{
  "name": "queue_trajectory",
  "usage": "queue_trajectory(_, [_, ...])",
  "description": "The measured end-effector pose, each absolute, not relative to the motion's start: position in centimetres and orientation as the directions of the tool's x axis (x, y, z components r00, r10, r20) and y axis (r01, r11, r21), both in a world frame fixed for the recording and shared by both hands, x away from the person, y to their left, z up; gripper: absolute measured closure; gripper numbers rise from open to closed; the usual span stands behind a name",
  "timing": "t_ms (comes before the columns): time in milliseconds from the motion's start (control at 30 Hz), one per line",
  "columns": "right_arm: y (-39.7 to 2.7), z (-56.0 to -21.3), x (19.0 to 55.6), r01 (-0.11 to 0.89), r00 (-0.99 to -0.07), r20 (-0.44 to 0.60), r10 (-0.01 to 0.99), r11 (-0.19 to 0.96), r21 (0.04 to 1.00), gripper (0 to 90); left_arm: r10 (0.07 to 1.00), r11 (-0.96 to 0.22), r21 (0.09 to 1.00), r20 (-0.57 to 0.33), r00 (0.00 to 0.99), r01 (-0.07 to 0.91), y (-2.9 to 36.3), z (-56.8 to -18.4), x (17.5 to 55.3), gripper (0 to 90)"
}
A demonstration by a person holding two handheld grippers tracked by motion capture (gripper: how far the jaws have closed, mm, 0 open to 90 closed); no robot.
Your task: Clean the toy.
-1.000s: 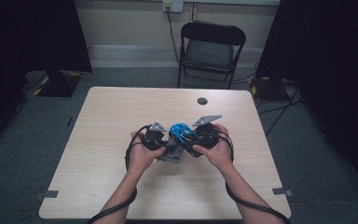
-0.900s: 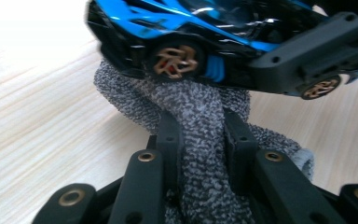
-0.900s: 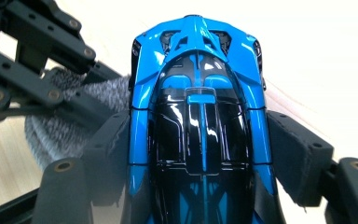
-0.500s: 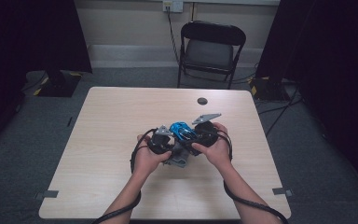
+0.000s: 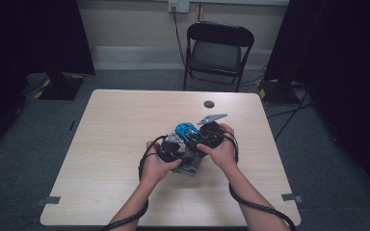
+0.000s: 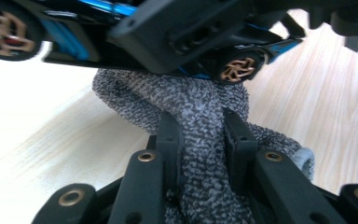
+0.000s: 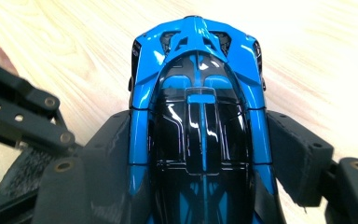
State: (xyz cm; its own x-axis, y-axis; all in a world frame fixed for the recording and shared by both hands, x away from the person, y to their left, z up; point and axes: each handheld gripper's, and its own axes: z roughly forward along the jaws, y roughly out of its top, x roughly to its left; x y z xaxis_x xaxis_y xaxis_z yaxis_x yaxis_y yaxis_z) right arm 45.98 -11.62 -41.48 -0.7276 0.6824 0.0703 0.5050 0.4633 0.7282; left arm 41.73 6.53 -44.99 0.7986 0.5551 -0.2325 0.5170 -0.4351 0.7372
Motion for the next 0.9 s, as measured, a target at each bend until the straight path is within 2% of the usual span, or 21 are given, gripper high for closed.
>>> queue_trajectory(900, [-12.6,-41.5,47.6,0.521,-0.703,0.084,0.706,0.432,0.736,28.4,0.436,-0.484,0.738,-0.263,0.861,0.471,2.8,-45.3,40.4,72.2])
